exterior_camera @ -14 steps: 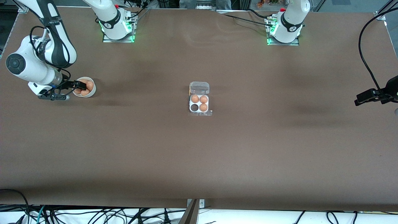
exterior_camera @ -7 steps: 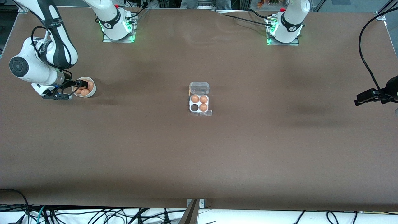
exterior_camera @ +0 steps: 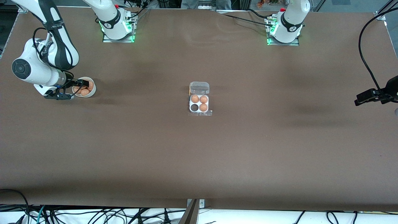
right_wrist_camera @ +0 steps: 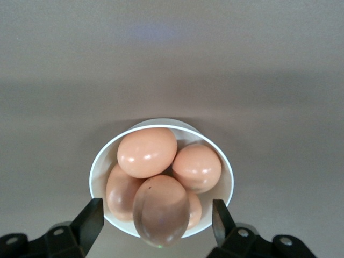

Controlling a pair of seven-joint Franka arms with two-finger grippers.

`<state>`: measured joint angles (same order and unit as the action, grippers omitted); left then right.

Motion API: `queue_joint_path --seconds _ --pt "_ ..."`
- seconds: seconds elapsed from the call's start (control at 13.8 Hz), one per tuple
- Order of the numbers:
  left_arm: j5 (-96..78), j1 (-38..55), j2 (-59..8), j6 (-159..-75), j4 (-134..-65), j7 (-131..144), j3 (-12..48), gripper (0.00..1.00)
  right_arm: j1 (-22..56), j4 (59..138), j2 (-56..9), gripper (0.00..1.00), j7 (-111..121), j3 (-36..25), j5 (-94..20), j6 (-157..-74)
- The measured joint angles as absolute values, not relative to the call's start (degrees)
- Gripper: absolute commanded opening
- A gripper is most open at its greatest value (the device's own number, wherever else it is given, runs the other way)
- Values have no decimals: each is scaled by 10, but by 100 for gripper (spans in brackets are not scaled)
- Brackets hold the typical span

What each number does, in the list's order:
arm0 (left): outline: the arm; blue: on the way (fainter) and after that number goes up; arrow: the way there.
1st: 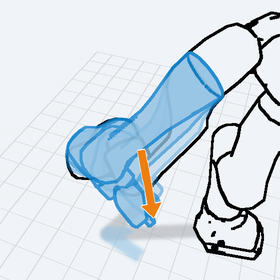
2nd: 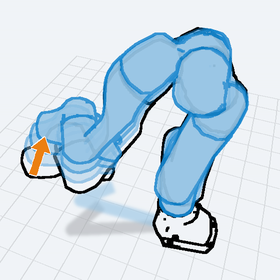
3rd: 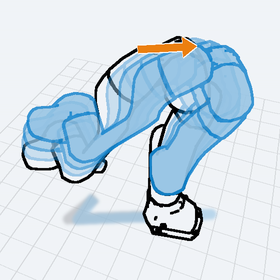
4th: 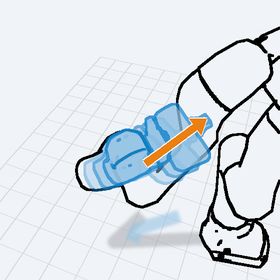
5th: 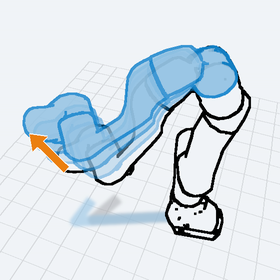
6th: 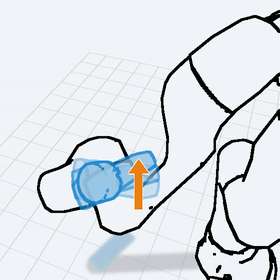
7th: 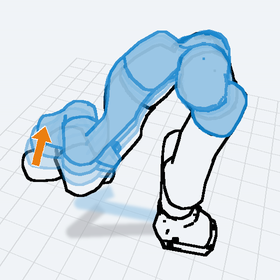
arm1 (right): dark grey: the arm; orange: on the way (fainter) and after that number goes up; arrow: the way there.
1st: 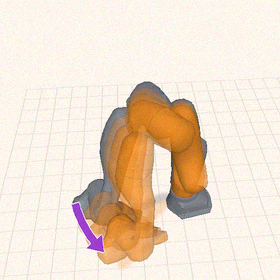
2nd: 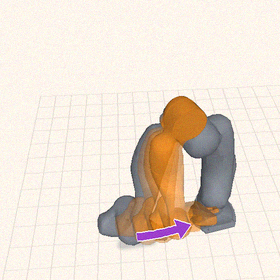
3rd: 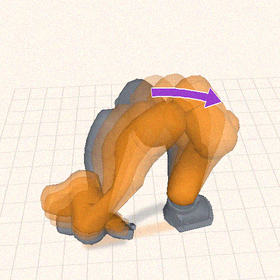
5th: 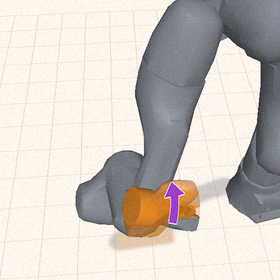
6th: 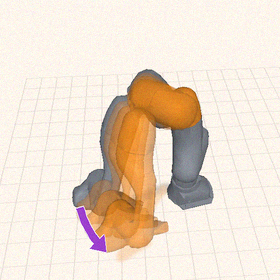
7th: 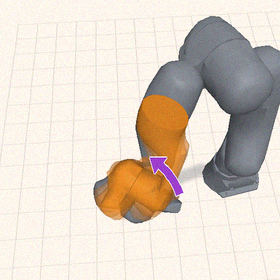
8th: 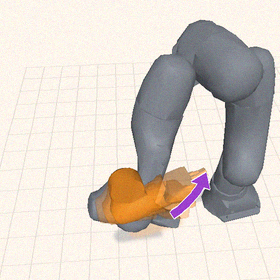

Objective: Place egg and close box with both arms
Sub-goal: 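Lower the right gripper into the bowl and grasp a brown egg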

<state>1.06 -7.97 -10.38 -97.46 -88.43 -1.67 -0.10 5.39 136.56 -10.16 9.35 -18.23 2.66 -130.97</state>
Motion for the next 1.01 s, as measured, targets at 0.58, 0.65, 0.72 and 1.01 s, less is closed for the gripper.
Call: queue_joint_path --seconds 0.58,0.65,0.72,1.01 --pt "11 -80 -104 -975 -884 -17 -1 100 54 1366 -102 45 94 -182 25 -1307" --pt "11 -80 -104 -975 -884 -17 -1 100 54 1366 -102 42 94 -182 25 -1307" --pt "11 -80 -104 -975 -884 -17 -1 100 54 1366 -102 42 94 -182 25 -1307" --pt "11 -80 -104 -975 -884 -17 -1 100 54 1365 -102 32 94 -182 25 -1306"
